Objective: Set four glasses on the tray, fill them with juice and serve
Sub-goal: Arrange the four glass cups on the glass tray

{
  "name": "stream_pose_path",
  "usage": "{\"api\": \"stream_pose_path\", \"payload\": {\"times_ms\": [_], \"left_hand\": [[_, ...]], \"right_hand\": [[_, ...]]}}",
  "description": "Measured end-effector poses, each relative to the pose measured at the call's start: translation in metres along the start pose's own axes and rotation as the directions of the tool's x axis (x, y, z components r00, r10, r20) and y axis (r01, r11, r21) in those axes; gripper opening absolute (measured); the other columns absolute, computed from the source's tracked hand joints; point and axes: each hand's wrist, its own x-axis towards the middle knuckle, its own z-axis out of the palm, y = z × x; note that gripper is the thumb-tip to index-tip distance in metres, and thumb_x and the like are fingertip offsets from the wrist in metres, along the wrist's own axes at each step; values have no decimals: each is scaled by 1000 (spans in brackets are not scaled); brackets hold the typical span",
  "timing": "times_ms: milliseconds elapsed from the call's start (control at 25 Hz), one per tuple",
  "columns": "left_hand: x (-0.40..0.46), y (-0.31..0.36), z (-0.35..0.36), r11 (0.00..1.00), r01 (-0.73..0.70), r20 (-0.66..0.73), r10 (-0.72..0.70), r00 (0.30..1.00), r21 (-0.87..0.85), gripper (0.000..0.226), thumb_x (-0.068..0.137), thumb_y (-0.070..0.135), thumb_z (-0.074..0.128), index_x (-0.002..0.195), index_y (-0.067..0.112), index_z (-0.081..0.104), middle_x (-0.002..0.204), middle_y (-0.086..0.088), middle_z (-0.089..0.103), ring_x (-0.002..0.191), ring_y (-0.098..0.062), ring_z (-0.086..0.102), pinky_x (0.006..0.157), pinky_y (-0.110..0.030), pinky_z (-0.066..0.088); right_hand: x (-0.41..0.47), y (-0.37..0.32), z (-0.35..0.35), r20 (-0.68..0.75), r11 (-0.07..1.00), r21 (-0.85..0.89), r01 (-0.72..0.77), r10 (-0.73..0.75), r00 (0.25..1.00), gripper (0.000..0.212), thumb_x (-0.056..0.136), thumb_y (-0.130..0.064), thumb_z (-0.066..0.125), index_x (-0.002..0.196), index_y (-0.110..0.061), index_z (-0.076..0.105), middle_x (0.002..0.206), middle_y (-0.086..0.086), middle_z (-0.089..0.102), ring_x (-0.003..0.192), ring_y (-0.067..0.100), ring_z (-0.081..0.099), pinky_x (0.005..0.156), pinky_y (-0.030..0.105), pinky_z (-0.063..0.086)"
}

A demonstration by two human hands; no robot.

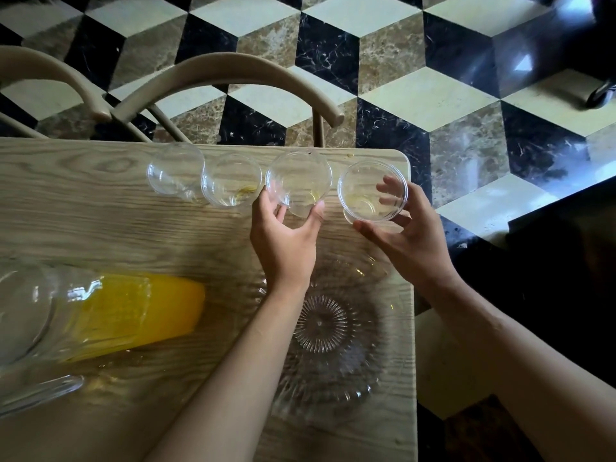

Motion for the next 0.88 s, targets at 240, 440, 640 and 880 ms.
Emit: {"api": "stream_pose_path", "payload": {"times_ms": [240, 440, 640, 880], "left_hand": [[-39, 14, -53, 1000, -16, 22, 17, 1000, -23, 69, 80, 35, 88, 135, 9, 57, 136, -6, 65, 126, -11, 64, 107, -33, 55], [-71, -9, -93, 998, 30, 120, -23, 992, -61, 73, 77, 41, 88, 138, 18, 54, 137, -8, 66, 131, -11, 63, 108, -34, 56], [-79, -35, -109, 995, 68, 217, -51, 975, -68, 80, 74, 41, 90, 142, 23, 51, 141, -5, 62, 134, -11, 60, 110, -31, 52], [-77, -56, -103, 987, 125, 257, -95, 962, -103, 85, 75, 24, 94, 147, 13, 50, 147, -9, 59, 139, -15, 56, 115, -42, 50]], "right_hand": [[-38, -25, -7, -60, 999, -17, 40, -41, 997, 79, 73, -35, 90, 139, -13, 54, 132, -2, 64, 119, 12, 64, 99, 39, 56], [-81, -25, 2, -84, 998, -70, 9, -15, 996, 78, 71, -45, 86, 136, -15, 56, 132, -3, 65, 123, 15, 63, 94, 50, 55], [-110, -10, 13, -47, 984, -176, -33, 25, 999, 80, 71, -41, 90, 138, -17, 56, 133, -5, 66, 122, 12, 63, 97, 42, 53], [-118, -1, 21, -50, 975, -222, -20, 9, 999, 77, 70, -36, 93, 135, -15, 59, 131, -4, 68, 124, 15, 62, 102, 45, 50]]}}
